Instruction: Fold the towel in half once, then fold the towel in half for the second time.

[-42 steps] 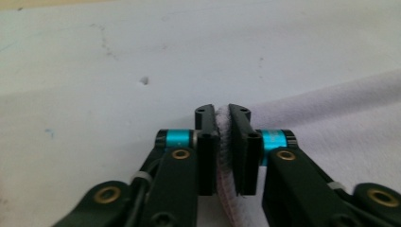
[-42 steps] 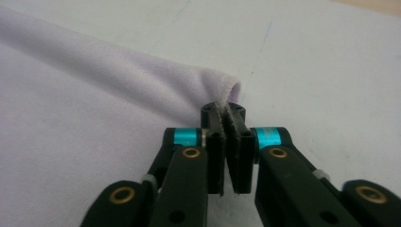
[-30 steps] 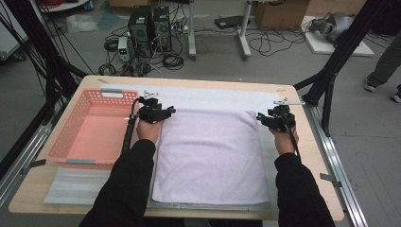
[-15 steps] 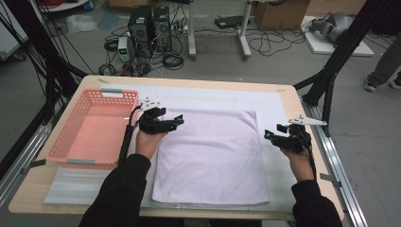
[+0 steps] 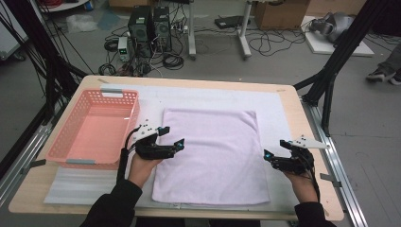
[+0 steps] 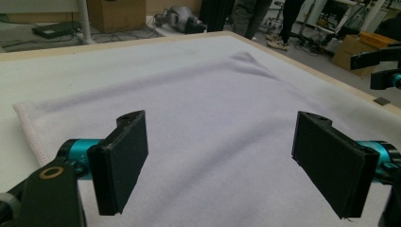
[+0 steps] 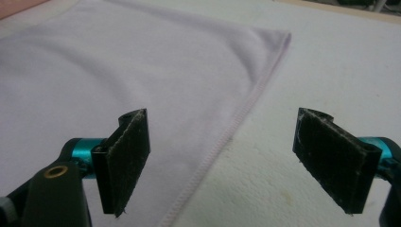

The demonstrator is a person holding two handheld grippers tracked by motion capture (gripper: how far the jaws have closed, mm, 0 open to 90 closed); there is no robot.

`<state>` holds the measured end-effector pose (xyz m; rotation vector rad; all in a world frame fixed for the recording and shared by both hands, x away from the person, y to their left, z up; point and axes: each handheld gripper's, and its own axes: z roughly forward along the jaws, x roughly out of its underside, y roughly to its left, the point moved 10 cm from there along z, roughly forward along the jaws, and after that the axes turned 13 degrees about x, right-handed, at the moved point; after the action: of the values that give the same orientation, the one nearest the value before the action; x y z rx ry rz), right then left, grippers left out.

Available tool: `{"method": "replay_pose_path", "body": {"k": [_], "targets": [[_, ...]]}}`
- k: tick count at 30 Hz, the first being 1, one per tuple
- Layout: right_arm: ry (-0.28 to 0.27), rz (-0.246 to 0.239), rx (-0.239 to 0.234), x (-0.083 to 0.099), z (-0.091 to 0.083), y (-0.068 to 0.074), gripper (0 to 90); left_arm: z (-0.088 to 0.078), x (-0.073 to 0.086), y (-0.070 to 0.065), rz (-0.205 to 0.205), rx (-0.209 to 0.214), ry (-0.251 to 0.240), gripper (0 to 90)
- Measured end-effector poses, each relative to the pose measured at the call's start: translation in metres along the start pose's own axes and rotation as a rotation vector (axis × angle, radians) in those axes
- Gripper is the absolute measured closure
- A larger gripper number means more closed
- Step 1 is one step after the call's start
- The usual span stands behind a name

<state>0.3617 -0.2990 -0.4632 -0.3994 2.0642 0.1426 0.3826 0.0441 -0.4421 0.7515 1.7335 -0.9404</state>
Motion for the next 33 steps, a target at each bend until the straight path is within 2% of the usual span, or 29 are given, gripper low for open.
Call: {"method": "replay_pose_path", "body": {"k": [3, 7, 18, 27, 33], "targets": [[-0.017, -0.004, -0.005, -0.002, -0.003, 0.004, 18.6, -0.003, 0.003, -0.003, 0.020, -0.012, 0.015, 17.5], [-0.042, -0.022, 0.006, -0.006, -0.006, 0.006, 18.6, -0.005, 0.013, 0.000, 0.009, -0.029, 0.031, 17.7], [-0.017, -0.020, 0.031, -0.001, -0.005, 0.001, 18.7, -0.011, 0.014, 0.005, -0.008, -0.051, 0.022, 18.2], [-0.022, -0.014, 0.027, -0.002, -0.005, 0.003, 18.7, -0.011, 0.014, 0.005, -0.019, -0.046, 0.019, 18.2], [-0.016, -0.004, 0.024, 0.000, -0.003, 0.001, 18.8, -0.012, 0.014, 0.010, -0.038, -0.058, 0.010, 18.1]]}}
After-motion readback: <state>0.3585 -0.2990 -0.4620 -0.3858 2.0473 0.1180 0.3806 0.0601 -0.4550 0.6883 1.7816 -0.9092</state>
